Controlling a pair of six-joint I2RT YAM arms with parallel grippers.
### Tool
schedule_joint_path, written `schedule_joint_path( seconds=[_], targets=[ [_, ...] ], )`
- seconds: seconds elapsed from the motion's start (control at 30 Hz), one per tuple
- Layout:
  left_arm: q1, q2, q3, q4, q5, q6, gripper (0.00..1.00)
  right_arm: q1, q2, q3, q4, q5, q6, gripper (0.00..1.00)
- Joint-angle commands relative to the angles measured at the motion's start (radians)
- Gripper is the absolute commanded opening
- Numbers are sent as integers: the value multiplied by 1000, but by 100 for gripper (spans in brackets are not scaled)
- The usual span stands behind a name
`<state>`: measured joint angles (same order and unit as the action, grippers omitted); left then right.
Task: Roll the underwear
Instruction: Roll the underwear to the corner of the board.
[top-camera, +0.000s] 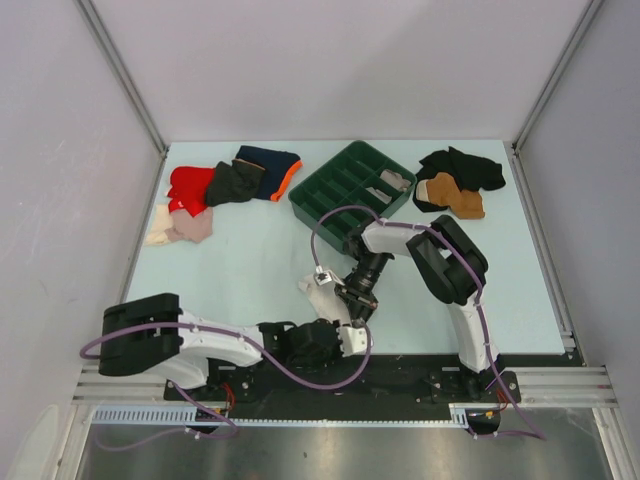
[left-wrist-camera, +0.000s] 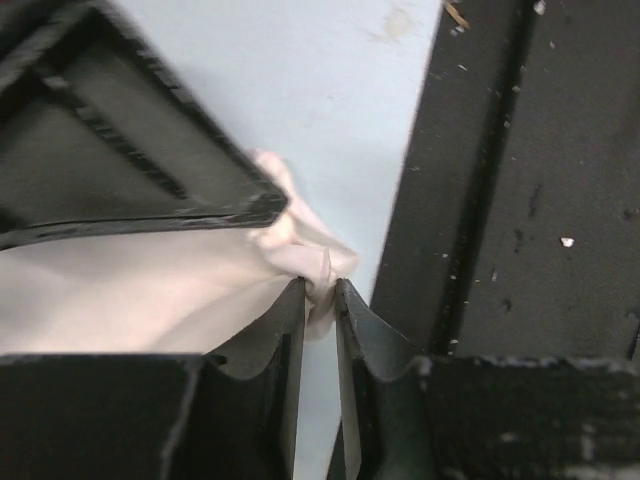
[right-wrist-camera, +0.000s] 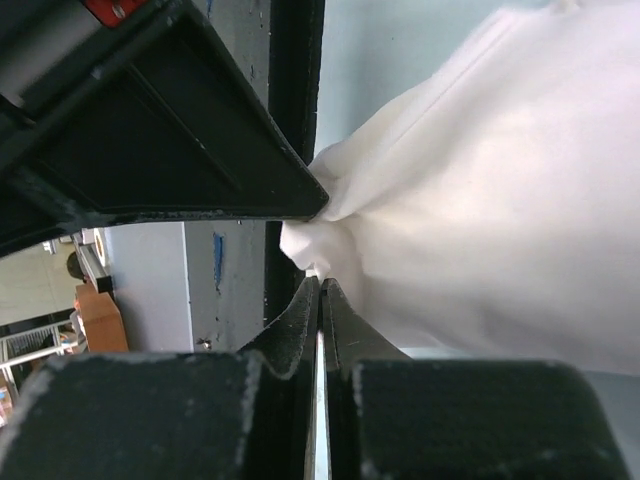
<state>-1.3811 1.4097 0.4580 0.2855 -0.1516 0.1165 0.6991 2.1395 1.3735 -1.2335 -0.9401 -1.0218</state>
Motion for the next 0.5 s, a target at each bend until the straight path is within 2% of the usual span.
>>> schedule_joint_path(
  seconds=[0.0,0.23,0.37,0.47],
  targets=[
    [66,-84,-25,24,75,-60,23,22,-20,12,2,0,-4,0],
    [175,-130,-62,32,210,-103,0,31,-29,6,16,-8,2,0],
    [238,-129,-85,67,300,-158,0,16,-44,6,48,-3,25,4],
    [300,-120,-101,92,363,-210,0,-3,-79,7,81,17,46,18]
  ],
)
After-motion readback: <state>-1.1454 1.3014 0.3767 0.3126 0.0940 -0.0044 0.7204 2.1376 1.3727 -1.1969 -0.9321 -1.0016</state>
